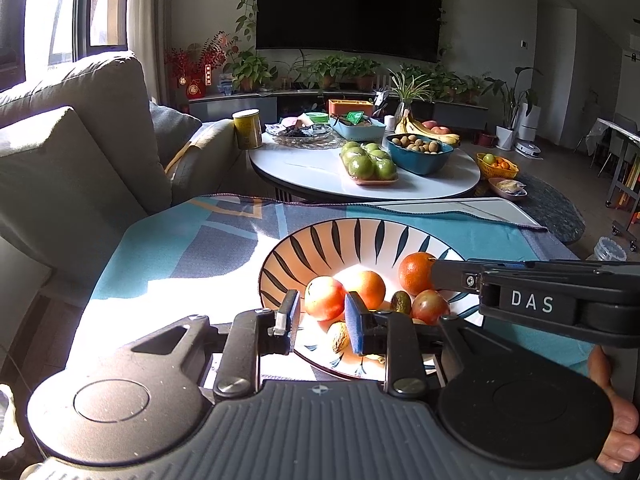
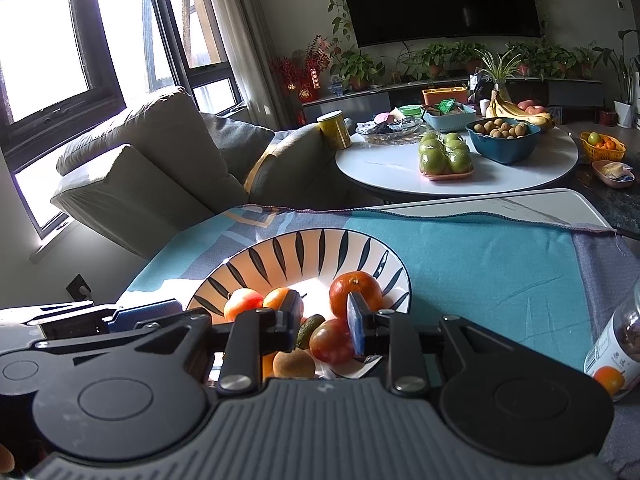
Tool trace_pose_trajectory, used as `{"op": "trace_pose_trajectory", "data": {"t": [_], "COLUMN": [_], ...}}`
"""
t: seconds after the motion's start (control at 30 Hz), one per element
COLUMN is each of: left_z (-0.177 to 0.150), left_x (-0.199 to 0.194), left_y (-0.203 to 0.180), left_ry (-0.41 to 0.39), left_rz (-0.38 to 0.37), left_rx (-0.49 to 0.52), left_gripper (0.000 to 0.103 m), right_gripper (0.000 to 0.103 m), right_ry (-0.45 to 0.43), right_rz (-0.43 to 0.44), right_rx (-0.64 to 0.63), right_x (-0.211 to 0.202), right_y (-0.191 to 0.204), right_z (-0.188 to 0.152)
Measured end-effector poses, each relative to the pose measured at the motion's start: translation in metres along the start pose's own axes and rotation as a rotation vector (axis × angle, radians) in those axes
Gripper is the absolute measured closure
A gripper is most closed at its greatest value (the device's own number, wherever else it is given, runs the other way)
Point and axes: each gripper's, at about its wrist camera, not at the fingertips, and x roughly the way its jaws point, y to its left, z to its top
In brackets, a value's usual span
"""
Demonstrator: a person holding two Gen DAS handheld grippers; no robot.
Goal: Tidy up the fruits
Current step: 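Lower both tools into the bowl and open them to release the fruits, then move both tools back to the remaining fruits on the cloth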
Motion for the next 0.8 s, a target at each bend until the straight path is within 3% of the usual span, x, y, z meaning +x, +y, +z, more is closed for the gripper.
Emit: {"op": "trace_pose_trajectory", "data": {"t": [0.57,0.8], "left_z": [-0.016,-0.038], "left_x": [-0.047,-0.059], "left_y": [0.013,0.013], "left_ry": [-0.022,0.011], "left_rz": [0.041,0.025], "left_rx": [-0.039,-0.038], "left_gripper": [0.079,0.079], "right_gripper": [0.020,0.020], "right_ry": [-0.034,-0.028], "right_rz": [0.001,0.002], "right_rx": [-0.011,-0.024], "right_x": [-0.039,-0.053], "right_y": [0.005,0.007], "right_z": [-0.007,-0.017]}}
